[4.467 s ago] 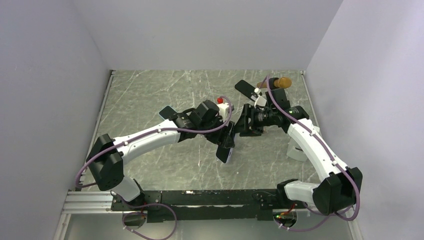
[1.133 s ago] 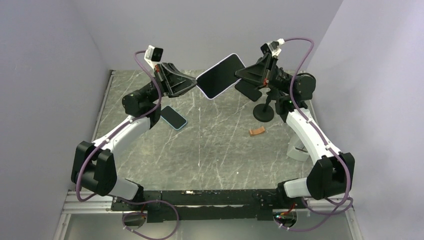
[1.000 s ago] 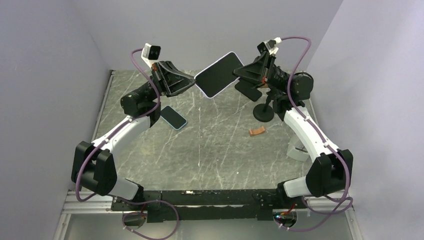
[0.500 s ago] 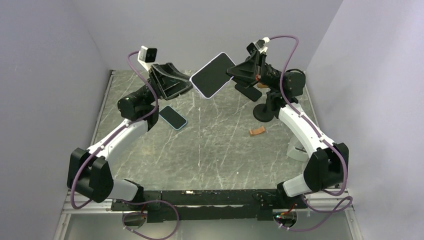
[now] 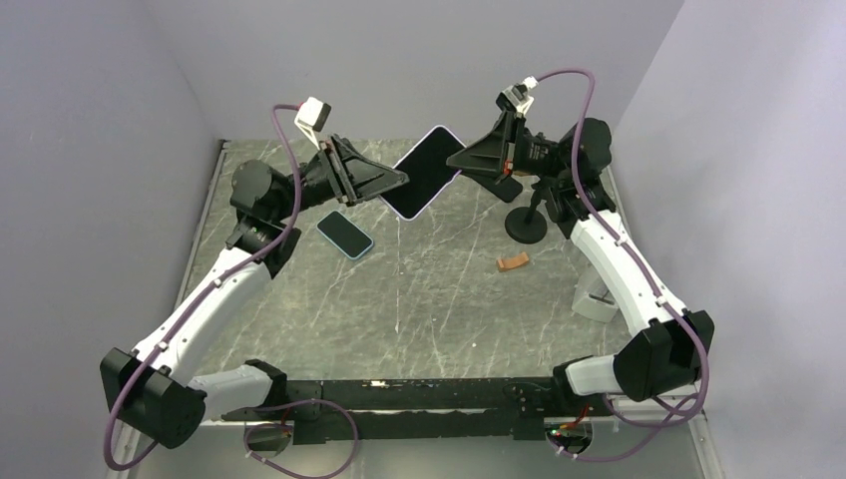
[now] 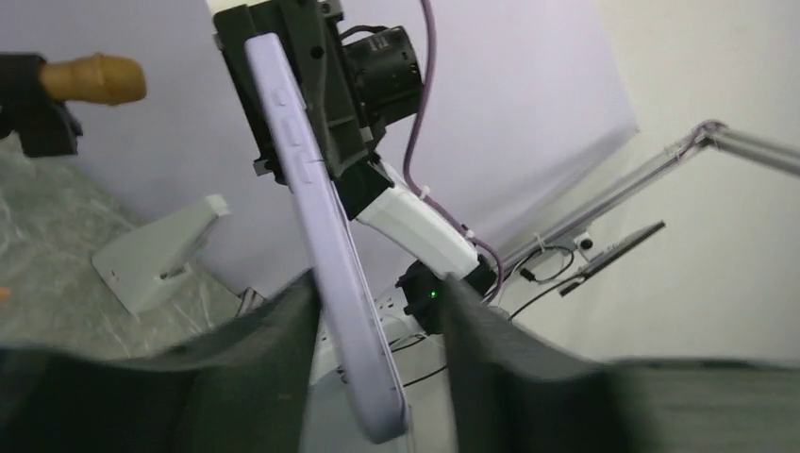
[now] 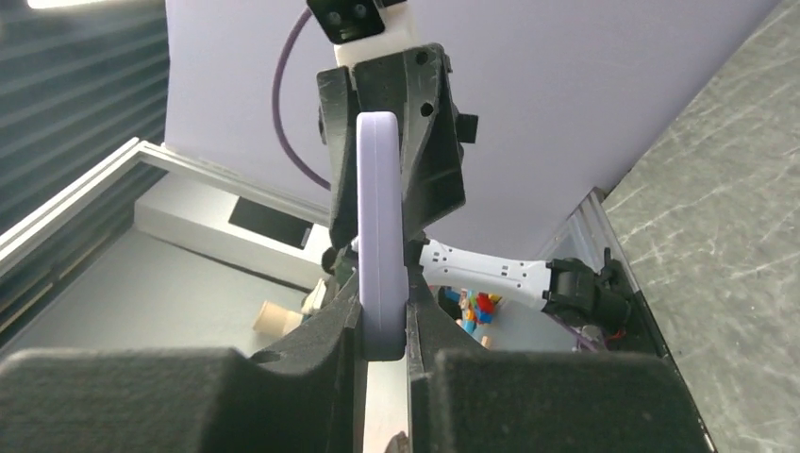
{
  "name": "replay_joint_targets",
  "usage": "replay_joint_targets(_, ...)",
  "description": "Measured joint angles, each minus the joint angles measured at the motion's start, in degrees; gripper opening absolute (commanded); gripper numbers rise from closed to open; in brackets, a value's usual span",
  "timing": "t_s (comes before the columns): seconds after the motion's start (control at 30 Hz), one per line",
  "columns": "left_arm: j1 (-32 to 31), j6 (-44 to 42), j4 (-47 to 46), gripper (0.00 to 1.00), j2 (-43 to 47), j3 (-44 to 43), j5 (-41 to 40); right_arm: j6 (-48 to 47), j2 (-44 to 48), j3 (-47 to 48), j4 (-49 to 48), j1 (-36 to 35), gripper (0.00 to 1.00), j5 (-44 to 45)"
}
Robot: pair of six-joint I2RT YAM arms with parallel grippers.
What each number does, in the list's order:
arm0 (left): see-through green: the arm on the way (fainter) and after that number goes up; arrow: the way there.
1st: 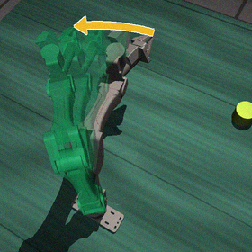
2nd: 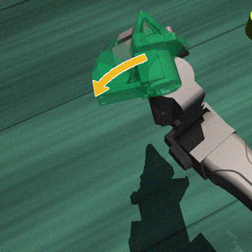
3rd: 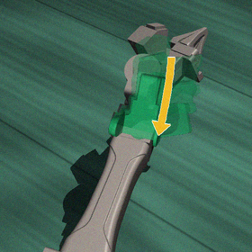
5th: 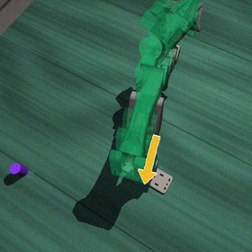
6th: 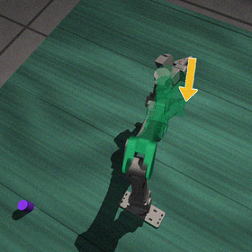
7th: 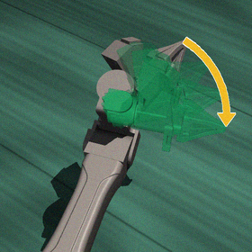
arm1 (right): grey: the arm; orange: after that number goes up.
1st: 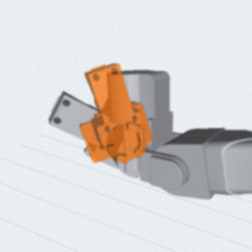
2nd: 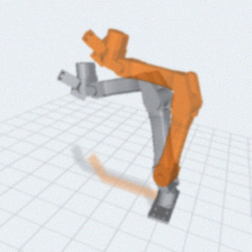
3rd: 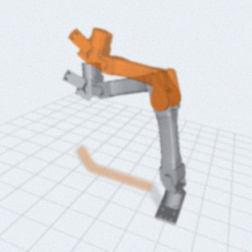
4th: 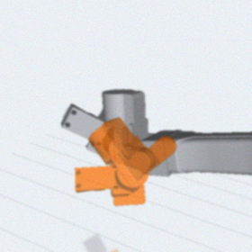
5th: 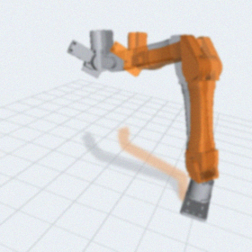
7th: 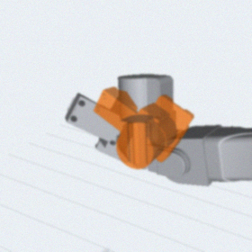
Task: Take the phone out of the phone case
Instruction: Remove the phone case from the phone.
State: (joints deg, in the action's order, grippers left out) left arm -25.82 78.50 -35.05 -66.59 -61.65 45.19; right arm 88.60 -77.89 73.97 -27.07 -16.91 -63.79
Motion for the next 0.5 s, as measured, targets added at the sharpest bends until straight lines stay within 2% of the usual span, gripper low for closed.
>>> replay_joint_targets(0.03, -0.2, -2.2, 4.0, 0.14, -0.2, -1.7, 0.0, -1.6, 0.2, 0.2, 2.3, 0.0, 0.00, 0.2)
replay_joint_targets(0.07, -0.3, -4.2, 7.3, 0.06, -0.4, -2.9, 0.2, -3.0, 0.3, 0.9, 4.4, 0.0, 0.00, 0.2)
replay_joint_targets(0.13, -0.2, -5.9, 13.3, 0.00, -0.9, -3.7, -0.1, -7.7, 0.8, 2.8, 7.1, 0.2, 0.05, 0.7)
replay_joint_targets(0.27, -0.6, -8.2, 16.4, 0.00, -1.9, -5.1, 0.0, -14.2, 1.6, 3.8, 13.7, 0.5, 0.18, 2.0)
replay_joint_targets(0.5, -1.4, -8.7, 16.0, 0.00, -2.8, -5.2, -0.5, -16.0, 1.4, 4.2, 16.7, -2.3, 0.35, 5.1)
